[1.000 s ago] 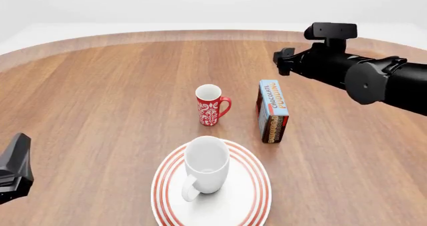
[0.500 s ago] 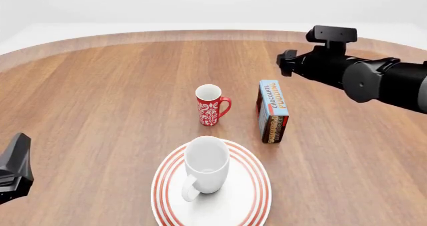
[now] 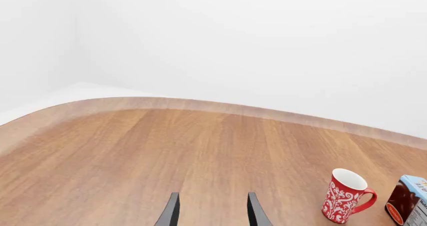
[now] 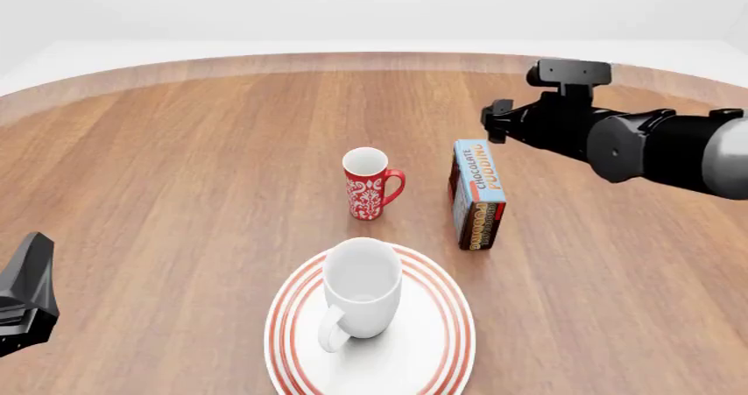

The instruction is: Pick up the white mug and put it on the plate, and put the chocolate pudding to the right of the plate.

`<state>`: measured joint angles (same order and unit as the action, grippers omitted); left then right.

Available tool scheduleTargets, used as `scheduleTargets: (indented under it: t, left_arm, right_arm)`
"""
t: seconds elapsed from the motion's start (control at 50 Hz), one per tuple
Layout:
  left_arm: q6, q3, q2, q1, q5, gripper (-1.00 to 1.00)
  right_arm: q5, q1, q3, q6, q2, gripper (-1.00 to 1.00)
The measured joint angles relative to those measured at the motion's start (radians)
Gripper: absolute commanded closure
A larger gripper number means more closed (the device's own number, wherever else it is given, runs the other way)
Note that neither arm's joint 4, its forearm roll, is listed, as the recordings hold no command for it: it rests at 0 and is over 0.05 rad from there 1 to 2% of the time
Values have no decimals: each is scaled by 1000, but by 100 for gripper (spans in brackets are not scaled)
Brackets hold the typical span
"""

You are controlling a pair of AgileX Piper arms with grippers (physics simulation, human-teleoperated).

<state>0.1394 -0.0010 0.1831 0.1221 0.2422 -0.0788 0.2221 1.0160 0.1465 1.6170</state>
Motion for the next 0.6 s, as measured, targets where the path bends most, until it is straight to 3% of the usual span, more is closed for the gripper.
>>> scheduleTargets:
  t: [0.6]
  left_arm:
    - [-2, 1, -34, -4, -36, -100]
  right_arm:
    - [-4, 21, 5, -25, 33, -100]
